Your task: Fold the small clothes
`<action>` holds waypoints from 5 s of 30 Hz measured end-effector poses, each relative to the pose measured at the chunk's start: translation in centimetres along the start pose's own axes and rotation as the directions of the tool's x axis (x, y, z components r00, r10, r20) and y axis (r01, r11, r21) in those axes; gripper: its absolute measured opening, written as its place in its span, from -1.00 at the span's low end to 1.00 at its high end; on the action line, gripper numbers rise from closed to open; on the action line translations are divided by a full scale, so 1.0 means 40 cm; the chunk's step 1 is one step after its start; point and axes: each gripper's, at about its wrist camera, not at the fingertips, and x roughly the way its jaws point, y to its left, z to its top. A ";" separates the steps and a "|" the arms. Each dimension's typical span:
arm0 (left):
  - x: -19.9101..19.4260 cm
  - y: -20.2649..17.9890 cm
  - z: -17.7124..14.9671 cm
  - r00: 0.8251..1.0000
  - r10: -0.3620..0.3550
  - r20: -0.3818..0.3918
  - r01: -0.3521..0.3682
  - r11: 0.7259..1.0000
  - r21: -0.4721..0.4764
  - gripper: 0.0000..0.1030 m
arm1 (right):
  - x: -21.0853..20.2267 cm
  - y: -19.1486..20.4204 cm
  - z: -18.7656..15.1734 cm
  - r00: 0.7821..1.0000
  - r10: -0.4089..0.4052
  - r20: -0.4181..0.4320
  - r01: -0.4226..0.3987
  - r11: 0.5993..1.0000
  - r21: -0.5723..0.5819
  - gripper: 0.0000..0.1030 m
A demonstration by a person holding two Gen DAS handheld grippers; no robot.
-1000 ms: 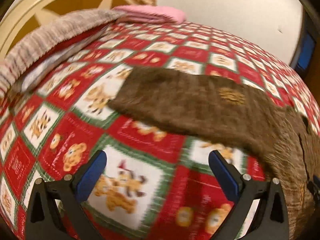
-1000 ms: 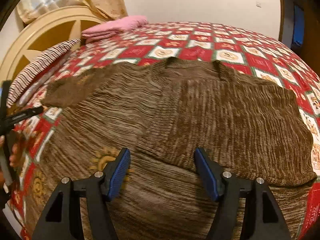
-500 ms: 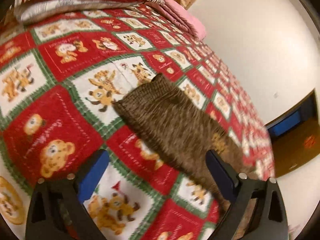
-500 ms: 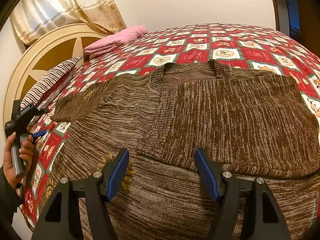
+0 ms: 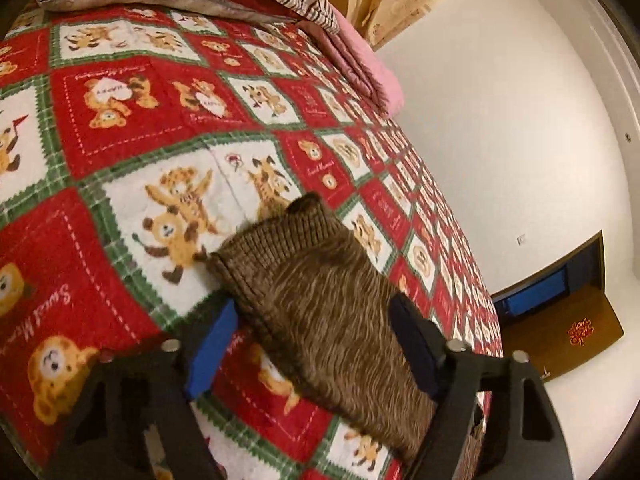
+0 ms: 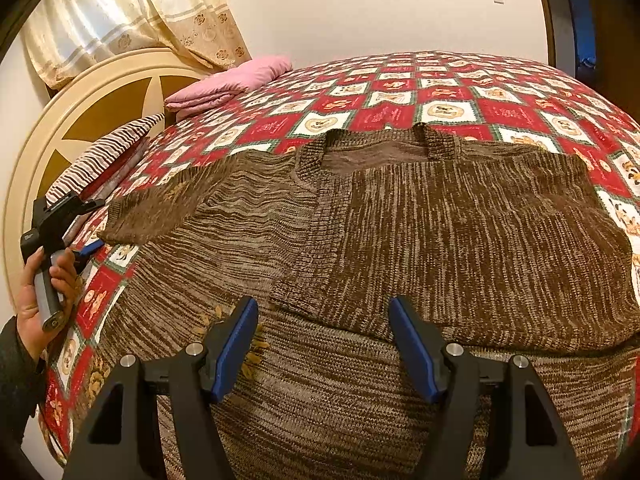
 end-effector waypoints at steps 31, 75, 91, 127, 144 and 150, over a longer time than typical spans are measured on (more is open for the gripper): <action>-0.127 -0.145 0.040 0.997 -0.053 0.059 0.048 0.995 0.083 -0.87 | -0.259 -0.136 -0.016 0.983 -0.092 0.157 0.098 0.995 -0.035 0.37; 0.110 -0.364 -0.355 0.925 0.366 0.106 -0.294 0.506 0.811 0.71 | -0.323 -0.345 -0.104 0.945 -0.301 0.131 0.255 0.924 0.285 0.47; 0.110 -0.308 -0.335 0.953 0.302 -0.011 -0.205 0.670 0.713 1.00 | 0.134 0.318 0.076 0.981 -0.192 -0.034 0.167 0.918 -0.361 0.01; 0.112 -0.309 -0.338 0.954 0.301 -0.003 -0.208 0.666 0.717 1.00 | 0.133 0.003 0.292 0.913 -0.405 -0.047 0.397 0.910 -0.121 0.27; 0.108 -0.304 -0.330 0.961 0.277 -0.014 -0.188 0.687 0.701 1.00 | 0.073 0.021 0.127 0.977 -0.165 -0.136 0.157 0.985 -0.066 -0.91; 0.102 -0.295 -0.321 0.969 0.244 -0.033 -0.156 0.713 0.684 1.00 | -0.009 0.076 0.117 0.980 -0.168 -0.110 0.151 0.977 -0.148 -0.91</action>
